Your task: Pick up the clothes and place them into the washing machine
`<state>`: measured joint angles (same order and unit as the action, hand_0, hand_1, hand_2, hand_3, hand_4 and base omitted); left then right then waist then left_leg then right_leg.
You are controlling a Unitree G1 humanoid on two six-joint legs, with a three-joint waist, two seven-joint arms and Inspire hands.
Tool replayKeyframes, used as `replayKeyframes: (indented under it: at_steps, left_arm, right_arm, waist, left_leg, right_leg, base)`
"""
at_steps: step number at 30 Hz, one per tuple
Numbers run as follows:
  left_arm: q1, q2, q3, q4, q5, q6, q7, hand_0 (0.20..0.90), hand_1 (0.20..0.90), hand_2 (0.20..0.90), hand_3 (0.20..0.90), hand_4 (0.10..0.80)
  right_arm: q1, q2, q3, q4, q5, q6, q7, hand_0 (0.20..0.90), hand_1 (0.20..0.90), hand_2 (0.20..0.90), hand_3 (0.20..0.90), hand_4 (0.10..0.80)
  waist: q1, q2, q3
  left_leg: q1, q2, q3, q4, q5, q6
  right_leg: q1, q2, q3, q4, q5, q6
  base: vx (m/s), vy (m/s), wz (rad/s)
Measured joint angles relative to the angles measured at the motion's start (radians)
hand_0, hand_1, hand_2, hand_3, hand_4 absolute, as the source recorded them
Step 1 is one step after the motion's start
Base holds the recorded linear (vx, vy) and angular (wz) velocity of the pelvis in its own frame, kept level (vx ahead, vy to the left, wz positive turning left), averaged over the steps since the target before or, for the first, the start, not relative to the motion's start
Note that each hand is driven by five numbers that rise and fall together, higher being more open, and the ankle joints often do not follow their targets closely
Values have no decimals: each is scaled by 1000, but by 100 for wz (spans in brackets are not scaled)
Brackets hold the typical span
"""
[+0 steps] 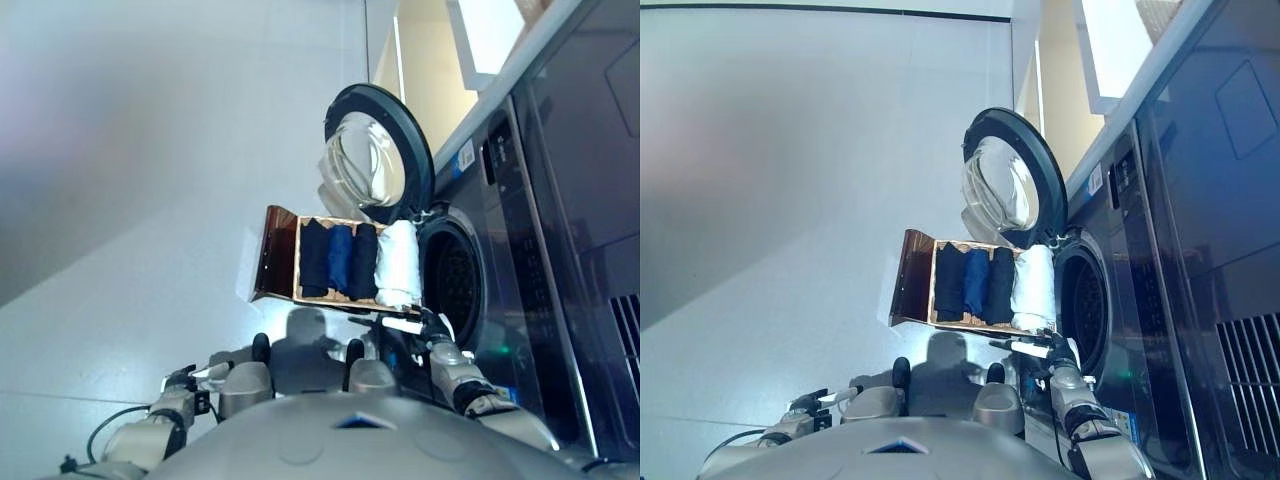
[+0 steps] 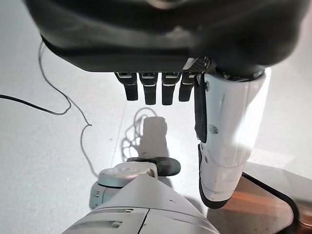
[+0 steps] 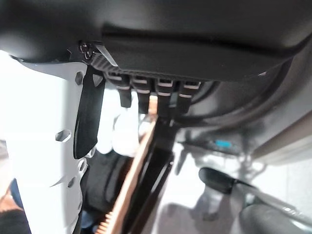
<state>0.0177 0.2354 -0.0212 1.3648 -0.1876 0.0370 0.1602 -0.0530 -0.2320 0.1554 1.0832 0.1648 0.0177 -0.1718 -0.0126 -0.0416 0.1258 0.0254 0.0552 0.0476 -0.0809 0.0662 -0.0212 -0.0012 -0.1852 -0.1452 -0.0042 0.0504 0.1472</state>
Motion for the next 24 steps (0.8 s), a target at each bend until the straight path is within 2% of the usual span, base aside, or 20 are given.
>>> replayKeyframes:
  at_steps: [2, 4, 9, 12, 14, 15, 16, 17, 19, 21, 23, 24]
  left_arm:
    - [-5, -1, 0, -1, 0, 0, 0, 900, 900, 900, 900, 800]
    - [-14, -3, -1, -1, 0, 0, 0, 900, 900, 900, 900, 800]
    - [-10, -7, 0, -1, -7, -1, -6, 900, 900, 900, 900, 800]
    - [-5, -9, 0, -1, -16, 0, -9, 900, 900, 900, 900, 800]
    - [-5, -12, -1, -1, -17, -1, -8, 900, 900, 900, 900, 800]
    - [-12, -10, 0, 0, -17, -1, -9, 900, 900, 900, 900, 800]
    - [-26, -14, -1, -1, -19, 0, -9, 900, 900, 900, 900, 800]
    - [-33, -16, -2, -3, -22, -5, -9, 900, 900, 900, 900, 800]
    - [-57, -19, -1, -2, -40, -16, -10, 900, 900, 900, 900, 800]
    - [-78, -25, -1, -2, -51, -23, -11, 900, 900, 900, 900, 800]
    - [-80, -26, -5, -1, -56, -21, -19, 900, 900, 900, 900, 800]
    - [-79, -25, -19, 6, -56, -17, -21, 900, 900, 900, 900, 800]
  right_arm:
    - [-2, -2, 0, 0, 0, 0, 0, 900, 900, 900, 900, 800]
    - [11, 1, 7, 9, 1, 1, 1, 900, 900, 900, 900, 800]
    - [22, 0, 10, 43, 2, 3, 1, 900, 900, 900, 900, 800]
    - [26, -4, 8, 41, 2, 1, 0, 900, 900, 900, 900, 800]
    - [25, -4, 8, 40, 2, 0, 0, 900, 900, 900, 900, 800]
    - [22, -2, 9, 37, 4, -3, 2, 900, 900, 900, 900, 800]
    - [23, 0, 10, 37, 4, -6, 4, 900, 900, 900, 900, 800]
    - [20, 1, 9, 36, 7, -7, 4, 900, 900, 900, 900, 800]
    - [21, 16, 11, 38, 13, -18, 4, 900, 900, 900, 900, 800]
    - [11, 18, 9, 41, 13, -18, -1, 900, 900, 900, 900, 800]
    - [0, 7, 6, 41, 14, -19, -4, 900, 900, 900, 900, 800]
    - [-9, 1, 6, 41, 14, -20, -8, 900, 900, 900, 900, 800]
  waist:
    - [-4, 7, 7]
    - [-12, 13, 14]
    - [-8, 24, 20]
    - [-15, 32, 23]
    - [-23, 37, 22]
    - [-26, 41, 25]
    - [-25, 51, 33]
    - [-23, 50, 45]
    - [-8, 47, 72]
    - [10, 39, 86]
    - [24, 40, 85]
    - [25, 45, 84]
  left_leg:
    - [-1, 2, 2, 0, -1, -2]
    - [-9, 8, -19, 0, 0, -5]
    - [-18, 38, -36, 1, 12, -23]
    - [-17, 58, -74, 2, 20, -35]
    - [-24, 72, -90, 5, 23, -44]
    - [-48, 75, -109, 36, 19, -53]
    - [-67, 84, -128, 63, 19, -64]
    - [-74, 87, -134, 88, 15, -71]
    - [-130, 81, -135, 183, 35, -115]
    - [-179, 61, -142, 239, 75, -144]
    - [-165, 31, -156, 227, 31, -129]
    - [-155, 24, -185, 174, 18, -130]
  right_leg:
    - [-9, 9, 9, 10, -5, 0]
    - [-8, 28, 59, 7, -20, -4]
    - [-2, 60, 41, -8, -12, -17]
    - [27, 84, 6, -25, -14, -31]
    - [29, 102, -4, -18, -24, -44]
    - [25, 114, 7, -3, -47, -65]
    - [28, 137, 3, 7, -56, -74]
    - [23, 136, 17, 23, -72, -90]
    - [4, 139, 20, 90, -110, -113]
    - [-11, 123, 23, 105, -113, -118]
    - [-17, 103, 43, 107, -113, -119]
    - [-20, 103, 57, 100, -112, -119]
  base:
    - [-33, -44, -13]
    - [36, -105, 3]
    - [43, -166, 9]
    - [22, -168, 26]
    - [20, -225, 29]
    - [-8, -269, 58]
    - [-23, -192, 52]
    - [-21, -162, 52]
    - [54, -36, 36]
    - [203, 39, 11]
    - [352, 162, -18]
    - [346, 208, -25]
